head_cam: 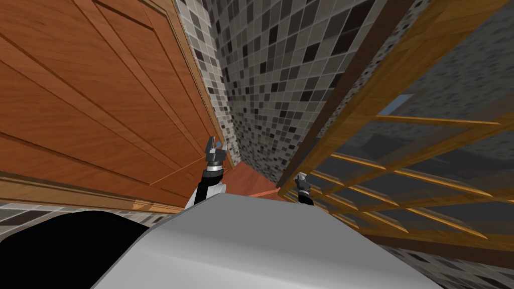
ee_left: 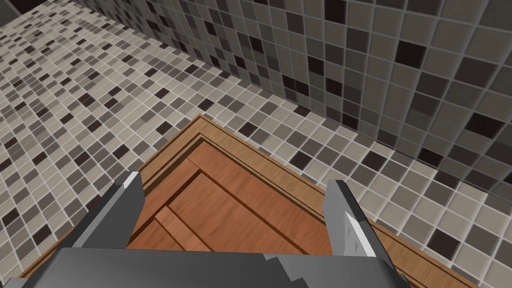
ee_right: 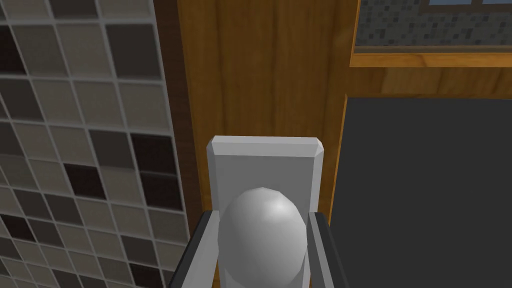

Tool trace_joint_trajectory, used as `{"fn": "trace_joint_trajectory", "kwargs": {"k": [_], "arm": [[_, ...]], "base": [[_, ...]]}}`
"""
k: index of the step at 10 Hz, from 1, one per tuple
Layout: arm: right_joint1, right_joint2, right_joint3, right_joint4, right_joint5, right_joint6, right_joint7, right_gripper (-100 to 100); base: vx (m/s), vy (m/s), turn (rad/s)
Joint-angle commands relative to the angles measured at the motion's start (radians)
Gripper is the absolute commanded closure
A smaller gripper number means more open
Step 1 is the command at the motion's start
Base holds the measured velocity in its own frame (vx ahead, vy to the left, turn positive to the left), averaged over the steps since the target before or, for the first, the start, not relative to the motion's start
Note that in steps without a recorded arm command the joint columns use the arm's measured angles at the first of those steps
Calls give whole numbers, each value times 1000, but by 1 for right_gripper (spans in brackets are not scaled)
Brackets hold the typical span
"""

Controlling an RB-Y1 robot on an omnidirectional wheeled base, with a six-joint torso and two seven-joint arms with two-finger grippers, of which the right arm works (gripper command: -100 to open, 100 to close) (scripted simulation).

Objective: Pull the door open

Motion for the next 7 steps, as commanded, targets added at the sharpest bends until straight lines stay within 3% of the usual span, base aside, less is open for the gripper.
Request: {"fn": "trace_joint_trajectory", "kwargs": {"k": [1,6,7], "arm": [[10,-10,19,-5,8,-4,-21,100],[37,-54,89,-26,39,-21,-95,100],[37,-47,81,-28,35,-11,-81,100]], "base": [[-191,10,75],[-234,-24,106],[-94,-18,36]]}}
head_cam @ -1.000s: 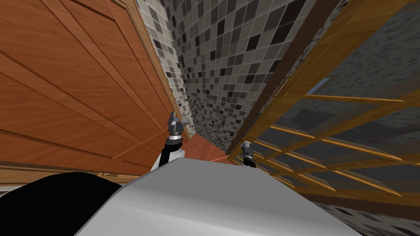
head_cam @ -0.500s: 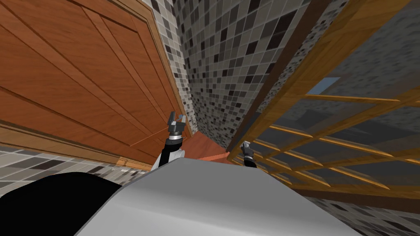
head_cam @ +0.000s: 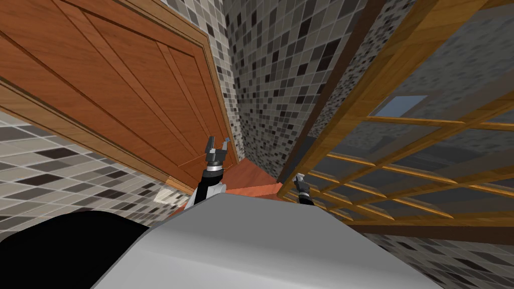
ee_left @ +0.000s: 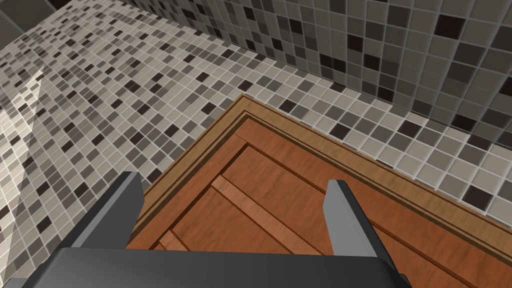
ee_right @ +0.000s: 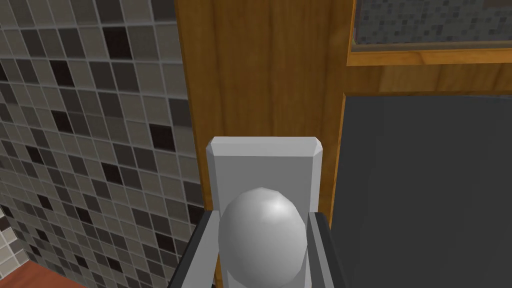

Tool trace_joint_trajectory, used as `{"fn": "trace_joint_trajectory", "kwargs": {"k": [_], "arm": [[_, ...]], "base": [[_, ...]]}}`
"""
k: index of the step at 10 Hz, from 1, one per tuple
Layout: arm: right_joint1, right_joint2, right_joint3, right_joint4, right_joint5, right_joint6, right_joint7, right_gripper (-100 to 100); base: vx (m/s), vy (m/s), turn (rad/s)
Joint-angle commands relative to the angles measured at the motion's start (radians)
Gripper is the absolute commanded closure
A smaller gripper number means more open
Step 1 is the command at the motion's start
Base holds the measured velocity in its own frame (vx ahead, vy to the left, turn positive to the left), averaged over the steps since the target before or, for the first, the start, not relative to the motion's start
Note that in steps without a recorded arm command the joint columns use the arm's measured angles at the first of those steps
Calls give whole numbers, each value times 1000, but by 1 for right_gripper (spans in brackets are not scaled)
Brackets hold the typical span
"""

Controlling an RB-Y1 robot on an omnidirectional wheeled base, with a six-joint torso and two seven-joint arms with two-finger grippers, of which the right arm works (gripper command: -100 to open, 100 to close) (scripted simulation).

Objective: Pull the door open

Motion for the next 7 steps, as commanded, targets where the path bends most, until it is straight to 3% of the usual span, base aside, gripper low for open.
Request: {"fn": "trace_joint_trajectory", "kwargs": {"k": [1,7], "arm": [[9,-13,19,-6,8,-11,-17,100],[44,-68,96,-31,43,-55,-89,100]], "base": [[-138,24,69],[-238,-39,91]]}}
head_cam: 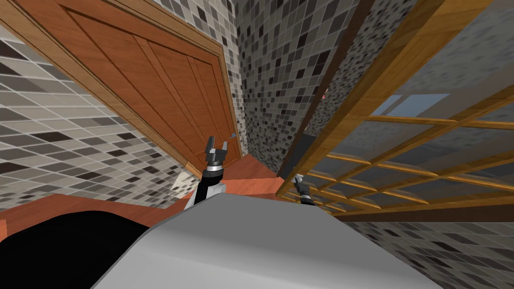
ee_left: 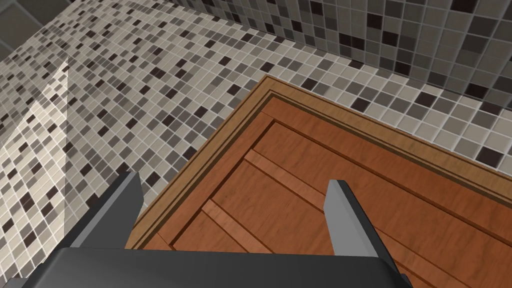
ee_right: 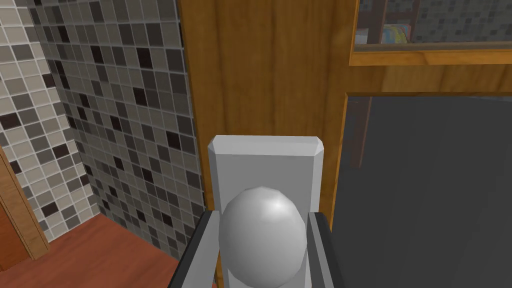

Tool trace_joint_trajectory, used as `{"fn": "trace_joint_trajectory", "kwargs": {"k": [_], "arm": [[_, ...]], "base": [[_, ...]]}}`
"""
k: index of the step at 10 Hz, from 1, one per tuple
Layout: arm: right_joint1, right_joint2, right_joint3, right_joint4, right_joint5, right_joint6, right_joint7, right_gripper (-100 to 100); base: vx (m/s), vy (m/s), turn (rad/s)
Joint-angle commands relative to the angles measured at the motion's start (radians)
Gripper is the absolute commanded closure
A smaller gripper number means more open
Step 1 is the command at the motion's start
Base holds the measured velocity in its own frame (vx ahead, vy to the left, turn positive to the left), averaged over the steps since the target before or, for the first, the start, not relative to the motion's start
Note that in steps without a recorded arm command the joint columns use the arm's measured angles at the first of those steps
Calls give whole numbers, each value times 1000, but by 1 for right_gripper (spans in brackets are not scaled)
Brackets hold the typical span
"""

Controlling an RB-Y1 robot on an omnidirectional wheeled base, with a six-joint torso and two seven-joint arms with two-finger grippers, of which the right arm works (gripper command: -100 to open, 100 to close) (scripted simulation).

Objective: Pull the door open

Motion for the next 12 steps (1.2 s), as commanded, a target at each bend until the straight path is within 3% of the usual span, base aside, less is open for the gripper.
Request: {"fn": "trace_joint_trajectory", "kwargs": {"k": [1,2,8,10,11,12], "arm": [[7,-15,18,0,8,-18,-22,100],[8,-9,12,-6,6,-5,-11,100],[56,-71,87,-3,41,-93,-90,100],[67,-87,105,-3,50,-116,-109,100],[62,-81,99,2,47,-103,-101,100],[70,-90,113,13,53,-128,-117,100]], "base": [[-221,-20,72],[-94,-1,17],[-214,-35,107],[-193,-49,81],[-81,-24,23],[-153,-56,140]]}}
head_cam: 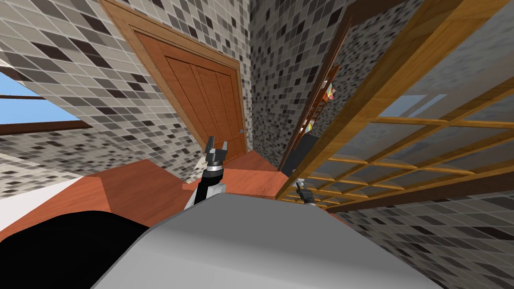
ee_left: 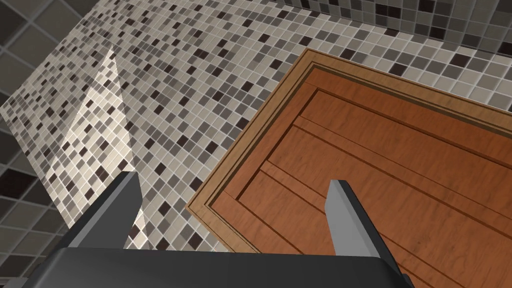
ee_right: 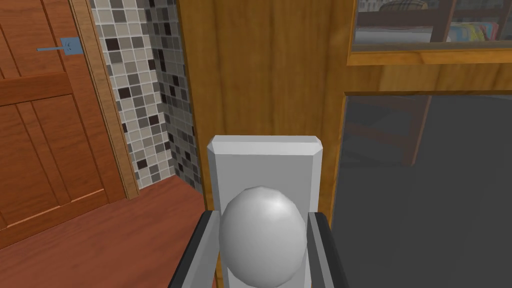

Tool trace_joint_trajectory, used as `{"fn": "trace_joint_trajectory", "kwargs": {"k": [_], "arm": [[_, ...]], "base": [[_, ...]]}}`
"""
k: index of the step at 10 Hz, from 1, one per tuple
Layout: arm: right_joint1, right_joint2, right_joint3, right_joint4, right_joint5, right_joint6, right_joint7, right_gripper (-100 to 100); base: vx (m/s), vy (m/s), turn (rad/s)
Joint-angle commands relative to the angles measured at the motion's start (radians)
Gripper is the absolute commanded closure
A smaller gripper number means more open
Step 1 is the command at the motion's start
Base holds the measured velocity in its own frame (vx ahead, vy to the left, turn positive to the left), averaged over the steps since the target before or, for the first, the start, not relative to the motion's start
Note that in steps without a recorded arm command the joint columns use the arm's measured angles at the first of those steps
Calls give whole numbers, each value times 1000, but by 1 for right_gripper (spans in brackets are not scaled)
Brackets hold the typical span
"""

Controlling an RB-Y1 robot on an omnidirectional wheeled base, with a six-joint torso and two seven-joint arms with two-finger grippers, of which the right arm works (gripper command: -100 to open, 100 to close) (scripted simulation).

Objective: Pull the door open

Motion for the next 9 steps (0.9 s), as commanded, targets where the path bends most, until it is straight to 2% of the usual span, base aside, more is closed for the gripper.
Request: {"fn": "trace_joint_trajectory", "kwargs": {"k": [1,7,8,9], "arm": [[4,-8,13,14,6,-29,-15,100],[27,-44,55,45,26,-114,-65,100],[29,-47,59,48,28,-122,-69,100],[31,-45,56,39,26,-107,-62,100]], "base": [[-228,-68,184],[-215,-65,139],[-184,-49,101],[-72,-20,21]]}}
